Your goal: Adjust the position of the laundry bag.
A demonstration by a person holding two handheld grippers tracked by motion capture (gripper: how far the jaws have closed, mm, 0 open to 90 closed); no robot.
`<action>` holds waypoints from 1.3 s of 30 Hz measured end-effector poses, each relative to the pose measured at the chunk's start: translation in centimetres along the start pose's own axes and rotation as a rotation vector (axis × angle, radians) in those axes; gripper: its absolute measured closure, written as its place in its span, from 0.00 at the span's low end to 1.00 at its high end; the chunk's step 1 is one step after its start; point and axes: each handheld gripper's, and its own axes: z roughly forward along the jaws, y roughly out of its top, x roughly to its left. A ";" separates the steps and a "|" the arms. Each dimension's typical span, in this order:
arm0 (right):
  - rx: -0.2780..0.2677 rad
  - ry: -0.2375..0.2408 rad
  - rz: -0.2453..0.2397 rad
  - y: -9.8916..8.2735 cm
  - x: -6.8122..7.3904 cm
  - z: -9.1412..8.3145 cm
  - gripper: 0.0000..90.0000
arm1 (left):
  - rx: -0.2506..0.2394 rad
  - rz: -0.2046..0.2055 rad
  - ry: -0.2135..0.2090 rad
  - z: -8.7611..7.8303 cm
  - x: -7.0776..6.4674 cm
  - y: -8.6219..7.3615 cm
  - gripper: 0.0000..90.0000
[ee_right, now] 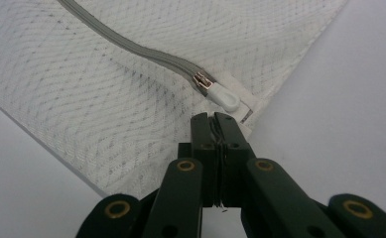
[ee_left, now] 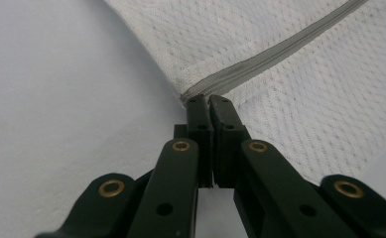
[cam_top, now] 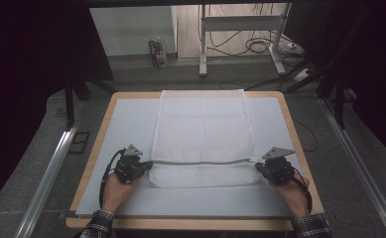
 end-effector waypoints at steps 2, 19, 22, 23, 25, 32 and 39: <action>0.005 0.000 -0.007 -0.1 0.2 -0.2 0.97 | 0.000 0.009 -0.002 -0.3 -0.1 -0.1 0.99; 0.010 0.036 -0.053 -1.1 2.3 -2.4 0.97 | 0.001 0.068 0.007 -2.5 -1.8 -1.5 0.99; 0.016 0.041 -0.063 -1.3 2.8 -2.8 0.97 | 0.006 0.078 0.008 -2.9 -2.1 -1.8 0.99; 0.017 0.041 -0.070 -1.4 2.9 -2.8 0.97 | 0.006 0.078 0.009 -3.0 -2.2 -1.9 0.99; 0.024 0.042 -0.079 -1.6 3.2 -3.0 0.97 | 0.008 0.078 0.007 -3.2 -2.5 -2.1 0.99; 0.027 0.067 -0.083 -2.4 3.8 -3.6 0.97 | 0.032 0.088 0.000 -3.7 -3.0 -3.0 0.99; 0.053 0.086 -0.084 -3.0 4.4 -3.6 0.97 | 0.057 0.082 -0.006 -4.1 -3.5 -3.9 0.98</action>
